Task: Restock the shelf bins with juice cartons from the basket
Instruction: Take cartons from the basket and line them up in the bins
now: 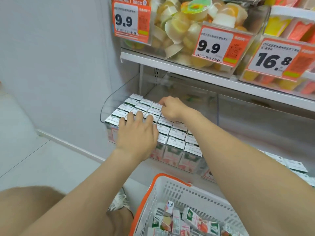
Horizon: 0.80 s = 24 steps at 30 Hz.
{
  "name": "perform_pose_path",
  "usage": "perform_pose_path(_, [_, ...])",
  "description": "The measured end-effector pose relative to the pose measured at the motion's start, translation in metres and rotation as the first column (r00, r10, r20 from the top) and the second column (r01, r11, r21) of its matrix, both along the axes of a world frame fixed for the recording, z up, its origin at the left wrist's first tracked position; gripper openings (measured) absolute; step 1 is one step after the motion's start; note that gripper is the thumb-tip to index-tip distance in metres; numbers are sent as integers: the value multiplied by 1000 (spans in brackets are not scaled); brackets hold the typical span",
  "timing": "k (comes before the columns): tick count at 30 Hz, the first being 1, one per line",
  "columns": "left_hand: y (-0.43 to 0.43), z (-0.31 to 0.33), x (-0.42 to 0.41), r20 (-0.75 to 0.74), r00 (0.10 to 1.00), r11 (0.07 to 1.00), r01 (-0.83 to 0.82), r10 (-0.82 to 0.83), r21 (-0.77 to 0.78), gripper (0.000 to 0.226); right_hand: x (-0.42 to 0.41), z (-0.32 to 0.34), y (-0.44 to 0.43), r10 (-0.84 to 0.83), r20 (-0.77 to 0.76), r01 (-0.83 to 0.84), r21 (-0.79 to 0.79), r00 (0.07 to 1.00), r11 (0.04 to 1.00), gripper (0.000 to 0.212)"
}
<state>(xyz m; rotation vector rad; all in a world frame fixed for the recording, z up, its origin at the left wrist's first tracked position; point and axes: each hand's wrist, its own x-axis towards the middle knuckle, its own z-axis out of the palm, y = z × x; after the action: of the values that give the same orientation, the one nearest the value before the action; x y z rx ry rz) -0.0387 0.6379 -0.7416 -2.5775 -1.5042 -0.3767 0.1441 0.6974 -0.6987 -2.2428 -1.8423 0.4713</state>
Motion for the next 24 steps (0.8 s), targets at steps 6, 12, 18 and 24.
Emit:
perform_pose_path(6, [-18,5,2,164,986,991,-23,1,133,28,-20,10,-50,21,4,-21,262,1000,965,40])
perform_pose_path(12, [-80,10,0,292,956,992,33,3,-119,17,-44,-18,-185,118,-29,-68,673,993,736,23])
perform_pose_path(18, [-121,-58,9,-157,806,512,200,-571,-835,20,-20,-119,-260,307,288,-309,-39,907,950,20])
perform_pose_path(24, [-131,-156,18,-267,796,587,133,-543,-798,18,8,-227,-287,255,90,-202,-385,963,900,23])
